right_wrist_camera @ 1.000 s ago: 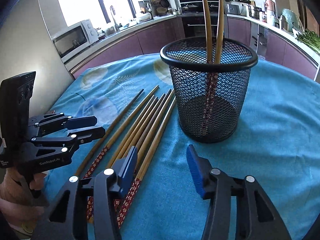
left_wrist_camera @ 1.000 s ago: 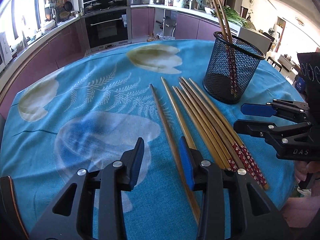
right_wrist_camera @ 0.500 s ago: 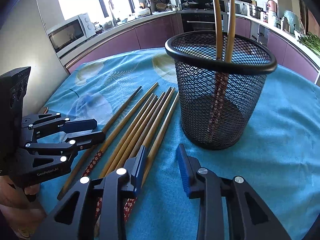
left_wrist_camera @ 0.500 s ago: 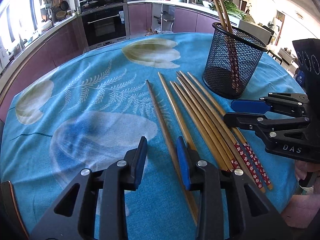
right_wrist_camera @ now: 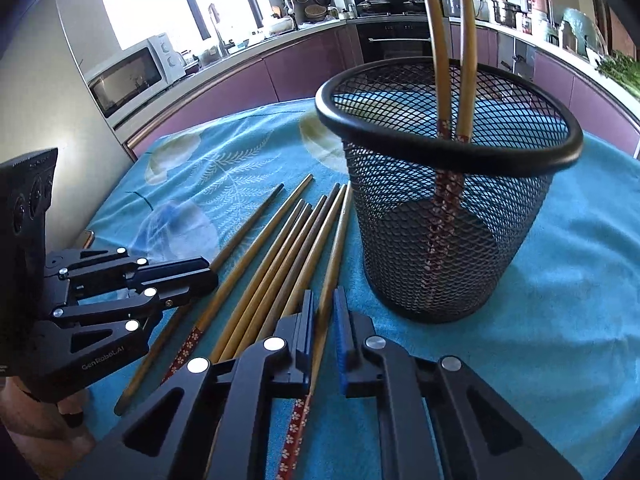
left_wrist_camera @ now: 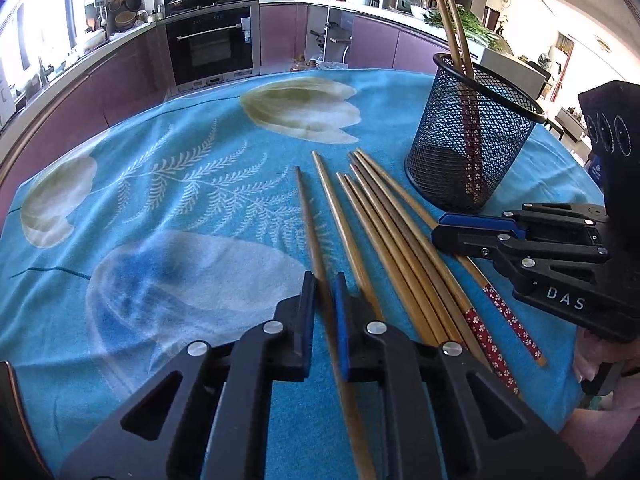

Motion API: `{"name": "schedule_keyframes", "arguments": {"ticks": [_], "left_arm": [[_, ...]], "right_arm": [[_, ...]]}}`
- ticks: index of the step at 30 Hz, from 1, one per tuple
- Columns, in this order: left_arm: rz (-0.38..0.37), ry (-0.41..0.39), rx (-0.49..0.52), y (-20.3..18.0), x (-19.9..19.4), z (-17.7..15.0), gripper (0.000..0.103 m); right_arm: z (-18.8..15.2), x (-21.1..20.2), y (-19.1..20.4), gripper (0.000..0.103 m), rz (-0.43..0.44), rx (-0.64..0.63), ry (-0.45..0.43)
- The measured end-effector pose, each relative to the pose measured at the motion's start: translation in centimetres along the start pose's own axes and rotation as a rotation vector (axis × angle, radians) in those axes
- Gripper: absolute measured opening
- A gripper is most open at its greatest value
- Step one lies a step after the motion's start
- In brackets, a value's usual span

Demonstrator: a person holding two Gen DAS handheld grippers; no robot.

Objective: Organize utensils
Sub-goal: 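Close the left tool on another chopstick while the right tool grasps one too, then raise the left tool's chopstick upright above the cup while the right tool raises its own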

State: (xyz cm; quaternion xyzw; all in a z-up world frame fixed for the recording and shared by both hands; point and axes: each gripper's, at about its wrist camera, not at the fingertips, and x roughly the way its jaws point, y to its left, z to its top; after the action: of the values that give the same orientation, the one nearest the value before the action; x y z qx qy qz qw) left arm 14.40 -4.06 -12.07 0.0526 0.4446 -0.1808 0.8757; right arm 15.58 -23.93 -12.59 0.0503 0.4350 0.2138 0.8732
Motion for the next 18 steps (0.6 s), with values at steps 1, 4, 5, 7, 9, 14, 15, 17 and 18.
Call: {"name": "schedule_keyframes", "arguments": {"ticks": [1, 4, 5, 7, 9, 14, 15, 17, 18], "left_arm": [[-0.004, -0.001, -0.007, 0.1, 0.0, -0.1, 0.01], [-0.009, -0.004, -0.02, 0.2, -0.1, -0.1, 0.008], [-0.01, -0.005, -0.023, 0.3, -0.1, -0.2, 0.008], [-0.01, -0.009, -0.028, 0.4, -0.4, -0.4, 0.008], [-0.016, -0.017, -0.029, 0.4, -0.7, -0.4, 0.008], [-0.038, -0.043, -0.03, 0.5, -2.2, -0.4, 0.008], [-0.041, -0.048, -0.029, 0.5, -2.4, -0.5, 0.008], [-0.054, -0.061, -0.029, 0.5, -3.2, -0.3, 0.008], [-0.061, -0.067, -0.029, 0.5, -3.5, -0.3, 0.008]], "right_arm": [[0.0, 0.0, -0.1, 0.007, 0.005, 0.008, -0.001], [-0.1, -0.3, -0.3, 0.006, 0.015, 0.023, -0.007], [-0.1, -0.4, -0.4, 0.006, 0.018, 0.027, -0.01], [-0.2, -0.7, -0.6, 0.006, 0.024, 0.032, -0.015], [-0.3, -1.1, -0.7, 0.006, 0.037, 0.037, -0.02], [-0.3, -2.2, -0.8, 0.006, 0.067, 0.033, -0.04], [-0.3, -2.5, -0.8, 0.006, 0.077, 0.03, -0.048], [-0.4, -3.1, -0.7, 0.006, 0.089, 0.024, -0.062], [-0.4, -3.5, -0.7, 0.006, 0.096, 0.022, -0.069]]}}
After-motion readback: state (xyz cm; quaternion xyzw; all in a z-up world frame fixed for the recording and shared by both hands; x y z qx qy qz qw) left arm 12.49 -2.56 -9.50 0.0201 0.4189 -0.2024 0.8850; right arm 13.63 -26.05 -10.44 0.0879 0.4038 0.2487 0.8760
